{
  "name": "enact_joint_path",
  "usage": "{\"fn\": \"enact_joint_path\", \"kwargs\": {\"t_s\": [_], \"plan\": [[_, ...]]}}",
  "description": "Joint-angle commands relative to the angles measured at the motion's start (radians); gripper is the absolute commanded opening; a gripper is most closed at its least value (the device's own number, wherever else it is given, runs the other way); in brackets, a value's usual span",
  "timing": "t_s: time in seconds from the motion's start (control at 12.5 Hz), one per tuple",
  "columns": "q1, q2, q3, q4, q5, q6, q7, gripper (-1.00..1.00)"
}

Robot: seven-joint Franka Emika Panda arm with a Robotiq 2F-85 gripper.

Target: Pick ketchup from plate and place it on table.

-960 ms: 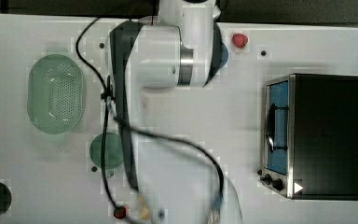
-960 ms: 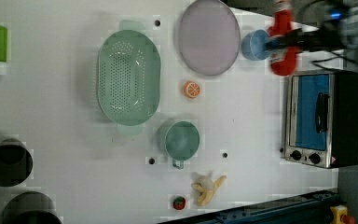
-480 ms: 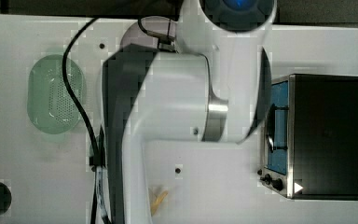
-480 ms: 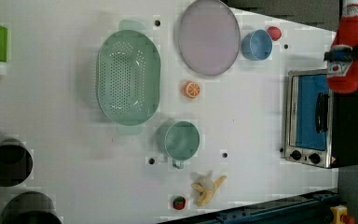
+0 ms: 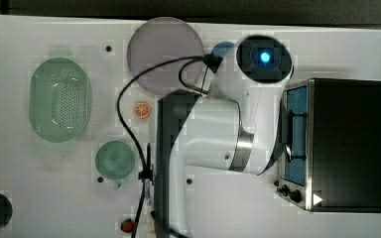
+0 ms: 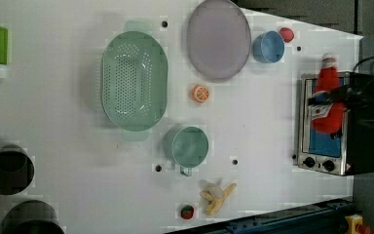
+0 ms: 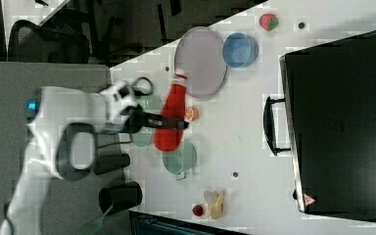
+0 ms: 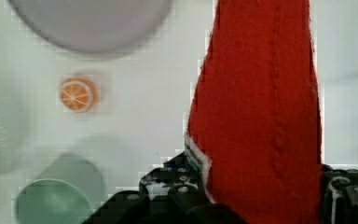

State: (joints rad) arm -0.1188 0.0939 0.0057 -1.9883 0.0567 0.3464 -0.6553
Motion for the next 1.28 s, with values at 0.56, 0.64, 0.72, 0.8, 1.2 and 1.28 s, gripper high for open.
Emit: {"fn": "enact_joint_path", "kwargs": {"t_s": [0.56, 0.64, 0.72, 0.8, 1.2, 1.28], "plan": [[-0.01, 0.114, 0.0, -0.24, 0.014, 0.342, 0.038, 0.19], [-0.01, 0.137, 0.001, -0.245, 0.014, 0.358, 0.037, 0.19], [-0.01, 0.16, 0.001, -0.247, 0.014, 0.374, 0.038, 0.19], [-0.01, 0.181, 0.001, -0.246, 0.014, 0.392, 0.038, 0.19], [-0.008, 0.192, 0.005, -0.243, 0.014, 0.457, 0.037, 0.67], [-0.007, 0.177, 0.012, -0.23, 0.014, 0.456, 0.038, 0.89]]}}
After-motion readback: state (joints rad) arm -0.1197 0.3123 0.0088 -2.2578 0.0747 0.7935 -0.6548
